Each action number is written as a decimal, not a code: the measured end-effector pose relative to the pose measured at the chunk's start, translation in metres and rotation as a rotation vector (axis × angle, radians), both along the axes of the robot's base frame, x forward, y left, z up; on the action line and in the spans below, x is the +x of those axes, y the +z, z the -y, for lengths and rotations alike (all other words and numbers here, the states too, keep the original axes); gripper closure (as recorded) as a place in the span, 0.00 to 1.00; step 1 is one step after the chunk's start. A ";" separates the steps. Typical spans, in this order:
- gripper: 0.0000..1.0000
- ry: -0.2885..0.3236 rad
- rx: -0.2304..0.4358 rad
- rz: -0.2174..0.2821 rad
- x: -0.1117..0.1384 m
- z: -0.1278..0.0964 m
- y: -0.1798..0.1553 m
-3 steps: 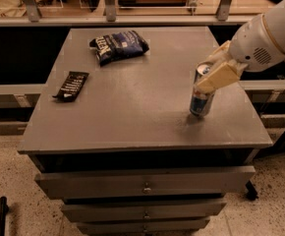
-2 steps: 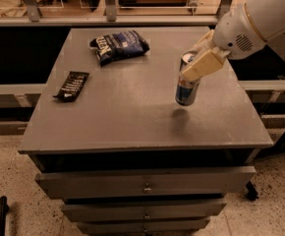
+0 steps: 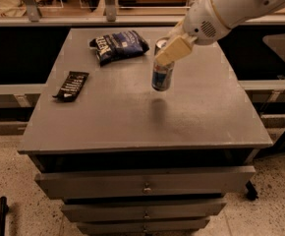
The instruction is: Move redbull can near blue chip bag
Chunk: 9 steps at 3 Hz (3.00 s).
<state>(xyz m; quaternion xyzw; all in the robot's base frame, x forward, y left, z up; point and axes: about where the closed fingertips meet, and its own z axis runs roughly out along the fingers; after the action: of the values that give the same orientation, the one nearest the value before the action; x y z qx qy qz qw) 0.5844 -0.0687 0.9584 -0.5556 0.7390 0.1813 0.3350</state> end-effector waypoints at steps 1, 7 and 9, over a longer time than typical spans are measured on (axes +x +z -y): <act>1.00 -0.046 0.010 0.000 0.032 -0.024 -0.009; 1.00 -0.215 0.047 0.034 0.128 -0.071 0.019; 1.00 -0.264 -0.017 -0.048 0.139 -0.079 0.001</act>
Offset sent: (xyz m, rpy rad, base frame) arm 0.1112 0.0585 -0.0107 -0.0743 -0.0557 -0.2143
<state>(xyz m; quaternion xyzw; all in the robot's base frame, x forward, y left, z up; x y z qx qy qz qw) 0.7235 0.0103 0.9598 -0.4519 0.8150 0.1428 0.3335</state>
